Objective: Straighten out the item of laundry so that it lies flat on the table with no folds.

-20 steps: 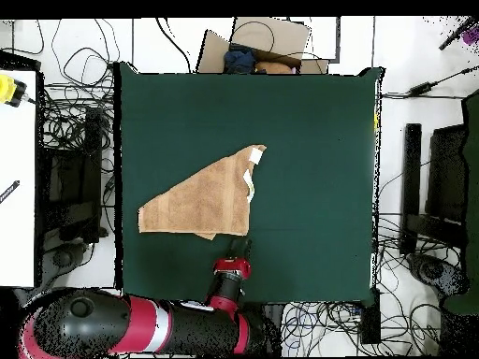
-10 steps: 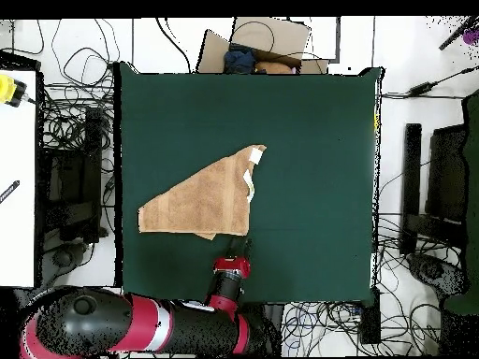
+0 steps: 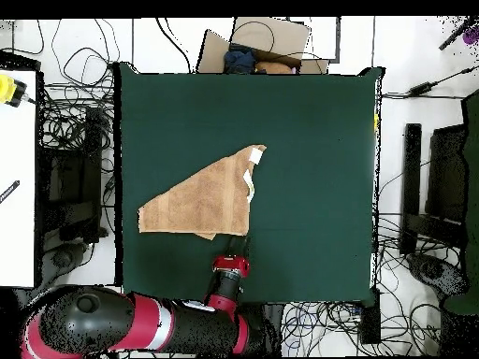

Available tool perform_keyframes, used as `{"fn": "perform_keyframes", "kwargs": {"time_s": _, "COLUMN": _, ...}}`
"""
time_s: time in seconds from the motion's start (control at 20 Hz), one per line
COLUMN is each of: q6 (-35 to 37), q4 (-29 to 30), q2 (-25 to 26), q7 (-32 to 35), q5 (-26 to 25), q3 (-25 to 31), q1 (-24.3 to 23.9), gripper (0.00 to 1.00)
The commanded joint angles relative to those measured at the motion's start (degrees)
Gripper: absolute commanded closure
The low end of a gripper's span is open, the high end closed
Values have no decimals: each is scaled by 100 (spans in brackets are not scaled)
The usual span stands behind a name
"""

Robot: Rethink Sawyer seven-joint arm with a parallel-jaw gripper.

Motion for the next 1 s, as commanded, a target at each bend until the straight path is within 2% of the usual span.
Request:
{"fn": "perform_keyframes", "kwargs": {"time_s": 0.05, "q6": -278, "q4": -882, "q2": 327, "q7": 1093, "q5": 358, "q3": 887, "q1": -11, "gripper": 0}}
{"fn": "perform_keyframes", "kwargs": {"time_s": 0.6, "q6": -375, "q4": -988, "q2": 363, "q7": 1100, "q5": 476, "q3": 959, "q1": -22, "gripper": 0}}
{"fn": "perform_keyframes", "kwargs": {"time_s": 1.0, "q6": -781, "q4": -1047, "q2": 460, "q7": 1320, "q5": 599, "q3": 1024, "q1": -108, "gripper": 0}}
